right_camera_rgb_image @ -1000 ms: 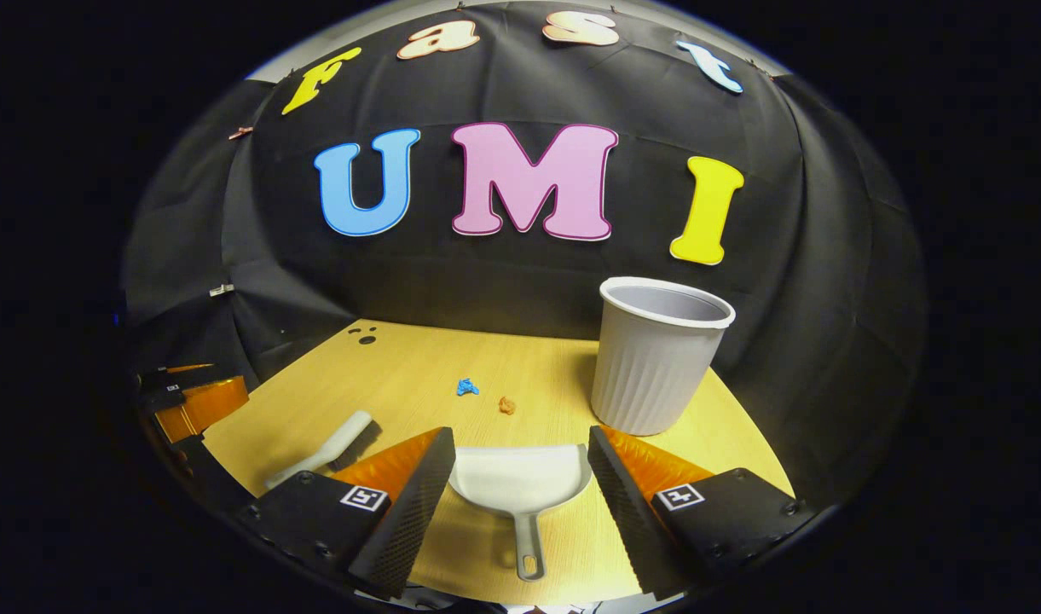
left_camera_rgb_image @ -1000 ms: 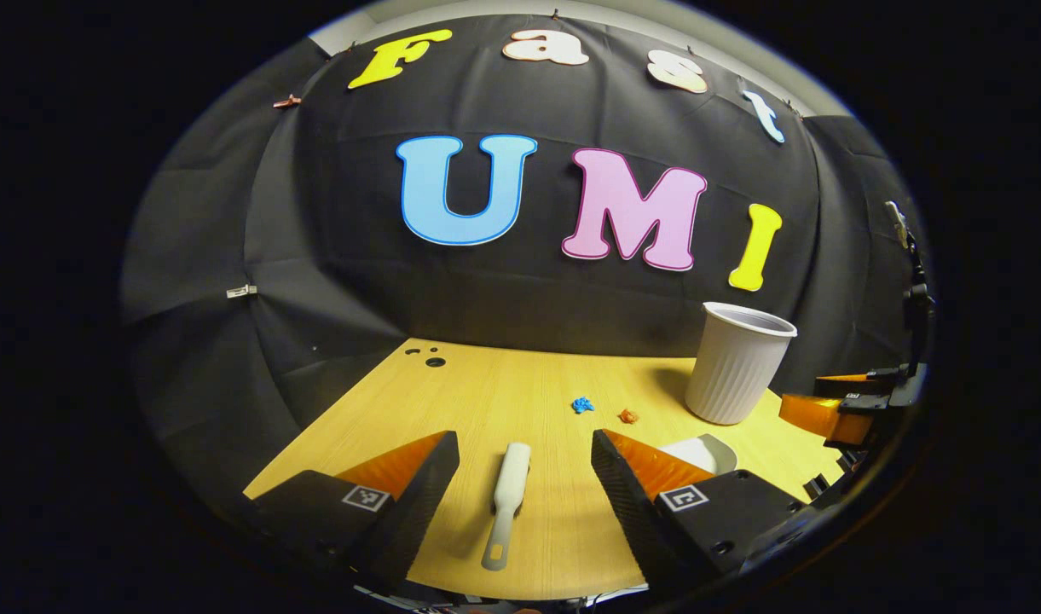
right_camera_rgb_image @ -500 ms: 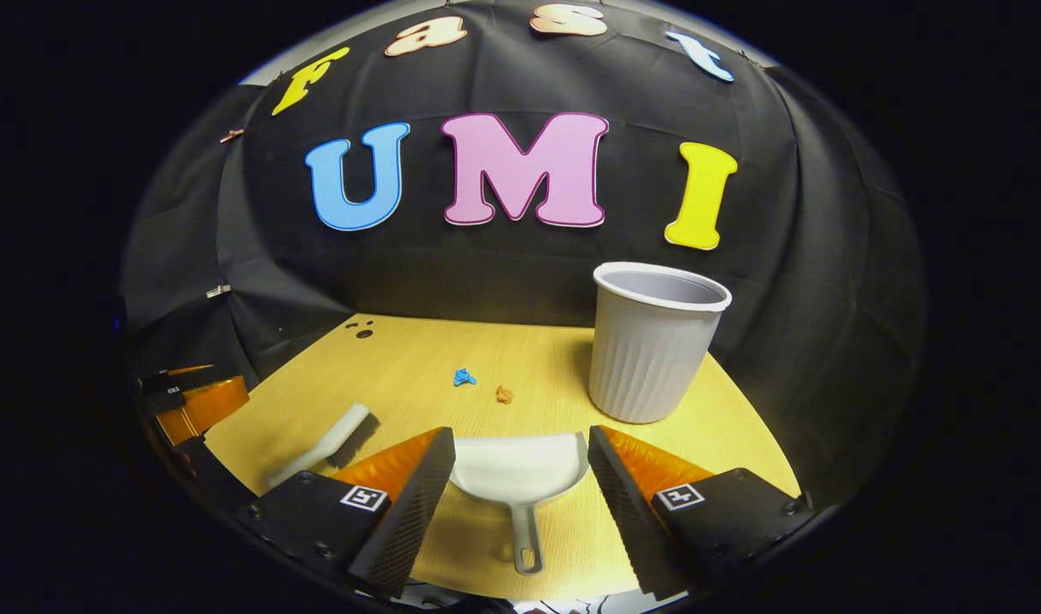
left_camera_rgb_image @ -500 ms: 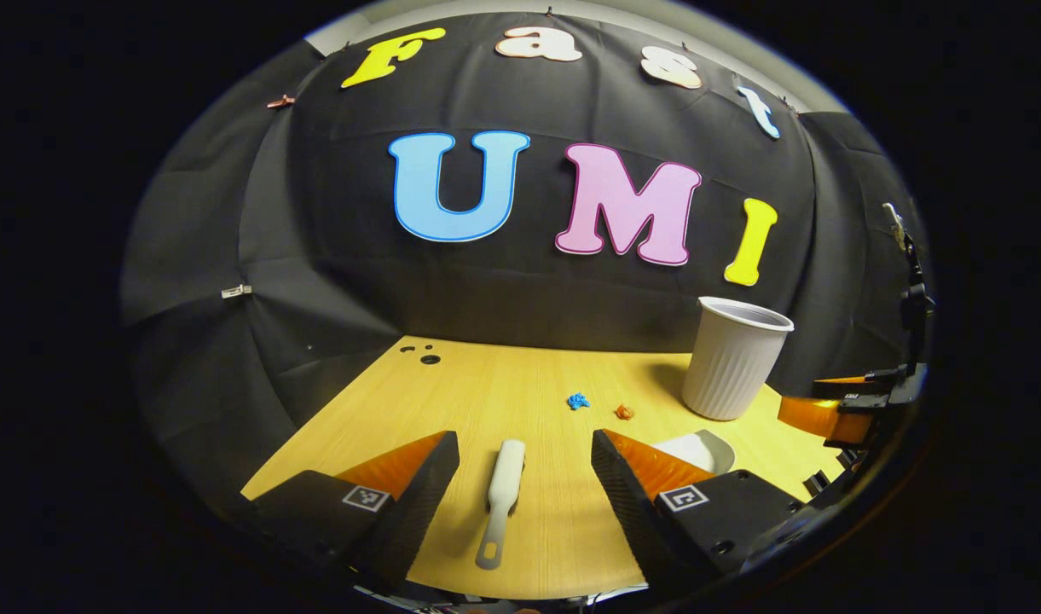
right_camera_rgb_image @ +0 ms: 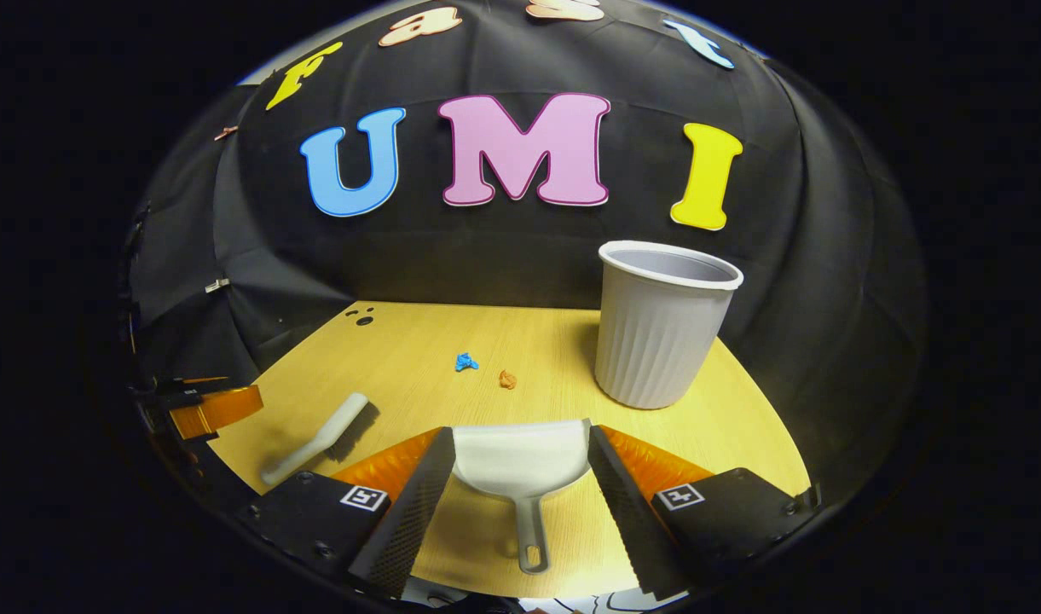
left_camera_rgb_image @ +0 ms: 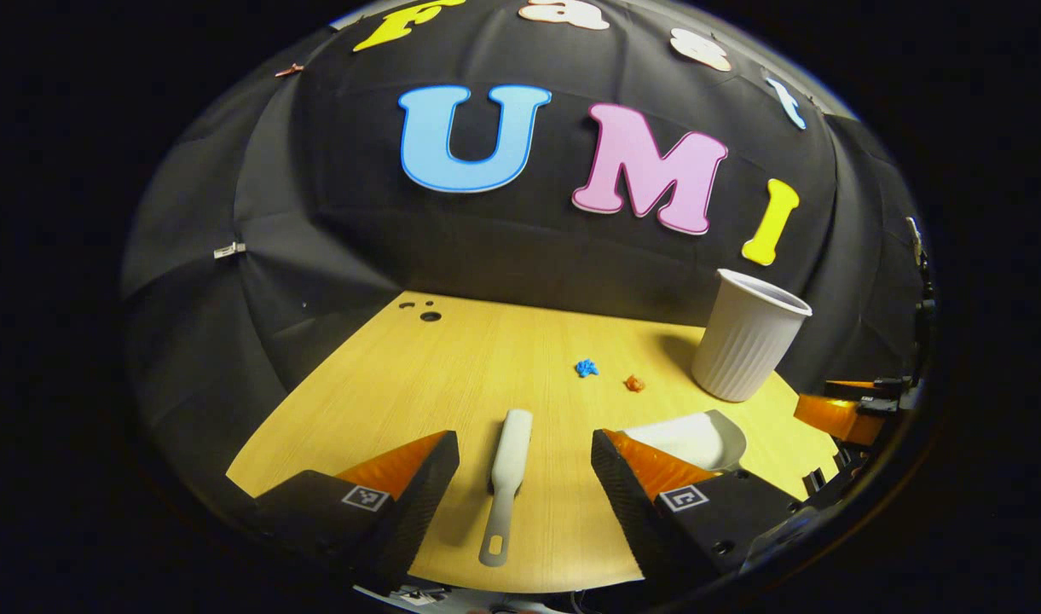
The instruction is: Pick up the small broom and dustpan from the desktop, sweep the trash into the dustpan with the broom, and then empty the trash into the garbage bin.
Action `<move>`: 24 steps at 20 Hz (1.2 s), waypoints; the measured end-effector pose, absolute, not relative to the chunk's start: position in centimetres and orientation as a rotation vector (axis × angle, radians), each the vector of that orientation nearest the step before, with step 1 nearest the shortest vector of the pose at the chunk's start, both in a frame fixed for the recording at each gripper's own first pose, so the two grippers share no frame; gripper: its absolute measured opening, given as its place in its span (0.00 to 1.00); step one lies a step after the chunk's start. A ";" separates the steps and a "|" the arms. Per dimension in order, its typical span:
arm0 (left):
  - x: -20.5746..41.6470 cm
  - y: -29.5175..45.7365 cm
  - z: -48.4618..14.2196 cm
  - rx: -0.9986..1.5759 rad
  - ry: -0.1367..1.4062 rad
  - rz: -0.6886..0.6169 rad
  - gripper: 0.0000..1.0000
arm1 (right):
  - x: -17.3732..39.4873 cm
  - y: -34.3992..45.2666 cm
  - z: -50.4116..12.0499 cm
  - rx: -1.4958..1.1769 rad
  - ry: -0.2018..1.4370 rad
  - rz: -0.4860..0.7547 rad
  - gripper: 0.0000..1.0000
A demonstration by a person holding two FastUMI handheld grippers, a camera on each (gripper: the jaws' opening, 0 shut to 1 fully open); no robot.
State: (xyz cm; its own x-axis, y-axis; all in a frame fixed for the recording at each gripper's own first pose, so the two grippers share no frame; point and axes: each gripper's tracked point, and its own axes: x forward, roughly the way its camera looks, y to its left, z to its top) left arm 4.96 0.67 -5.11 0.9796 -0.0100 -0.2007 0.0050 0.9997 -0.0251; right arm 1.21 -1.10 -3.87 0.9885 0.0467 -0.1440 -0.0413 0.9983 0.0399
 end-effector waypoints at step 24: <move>14.6 1.8 -20.3 0.066 0.839 0.030 0.94 | 6.5 -2.3 -10.1 0.160 0.335 0.062 0.99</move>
